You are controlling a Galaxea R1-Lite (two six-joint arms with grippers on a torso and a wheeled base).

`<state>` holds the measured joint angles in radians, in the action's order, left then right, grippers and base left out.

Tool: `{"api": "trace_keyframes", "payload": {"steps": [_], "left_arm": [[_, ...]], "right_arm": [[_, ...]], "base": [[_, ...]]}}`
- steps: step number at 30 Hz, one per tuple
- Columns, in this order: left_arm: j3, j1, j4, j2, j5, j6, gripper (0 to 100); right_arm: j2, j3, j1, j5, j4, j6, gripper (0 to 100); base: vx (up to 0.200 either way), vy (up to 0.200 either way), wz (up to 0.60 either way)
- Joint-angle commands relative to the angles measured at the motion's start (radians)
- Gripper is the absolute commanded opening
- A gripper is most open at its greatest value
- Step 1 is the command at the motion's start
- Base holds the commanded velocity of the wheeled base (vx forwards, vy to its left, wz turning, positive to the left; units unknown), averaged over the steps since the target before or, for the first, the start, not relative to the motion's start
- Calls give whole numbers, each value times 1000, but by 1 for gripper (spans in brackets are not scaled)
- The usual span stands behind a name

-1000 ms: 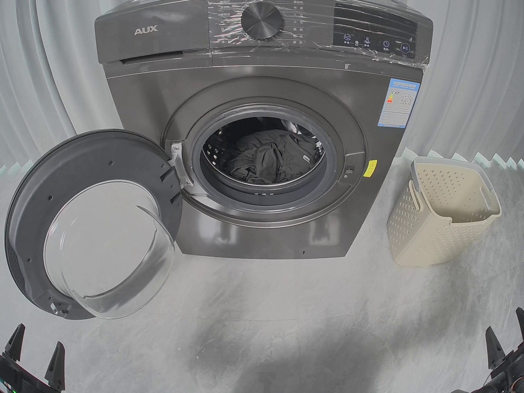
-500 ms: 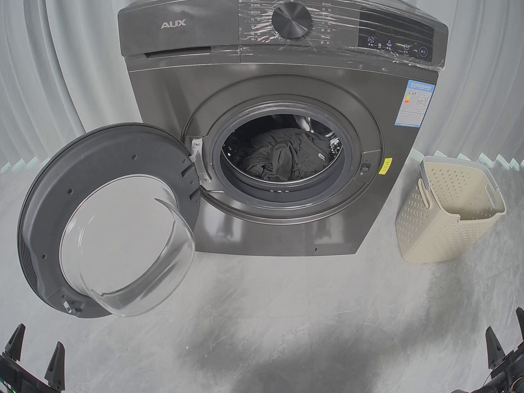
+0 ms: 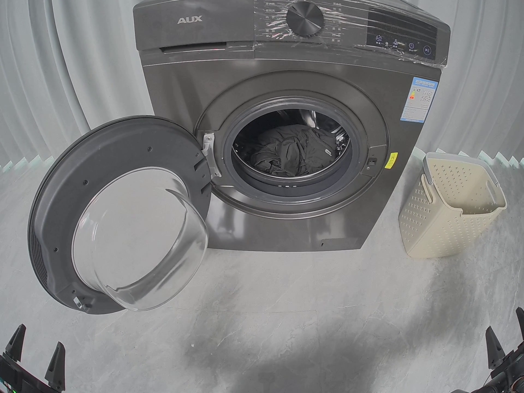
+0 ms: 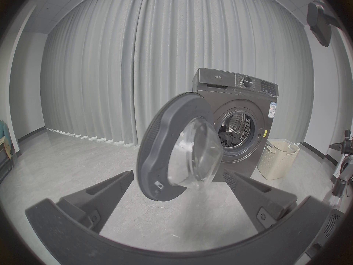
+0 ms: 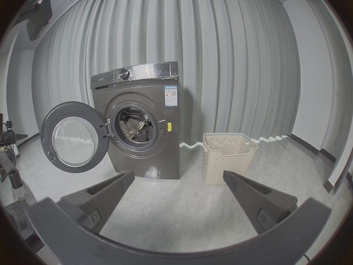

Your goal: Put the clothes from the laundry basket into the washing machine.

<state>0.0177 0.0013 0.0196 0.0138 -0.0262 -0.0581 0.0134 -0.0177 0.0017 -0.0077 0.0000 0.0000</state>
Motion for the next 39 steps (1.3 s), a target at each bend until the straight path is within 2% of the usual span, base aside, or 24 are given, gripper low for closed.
{"api": "trace_keyframes", "payload": {"steps": [1,8,14,23,35,39], "left_arm": [[-15,0,0,-14,0,0,100],[-15,0,0,-14,0,0,100],[-15,0,0,-14,0,1,100],[-15,0,0,-14,2,0,100],[-15,0,0,-14,0,1,100],[-15,2,2,-14,-3,7,100]], "right_arm": [[-13,18,0,0,0,0,100],[-13,18,0,0,0,0,100],[-13,18,0,0,0,0,100],[-13,18,0,0,0,0,100],[-13,18,0,0,0,0,100],[-13,18,0,0,0,0,100]], "base": [[0,200,0],[0,29,0],[-200,0,0],[0,0,0],[0,200,0],[0,0,0]]}}
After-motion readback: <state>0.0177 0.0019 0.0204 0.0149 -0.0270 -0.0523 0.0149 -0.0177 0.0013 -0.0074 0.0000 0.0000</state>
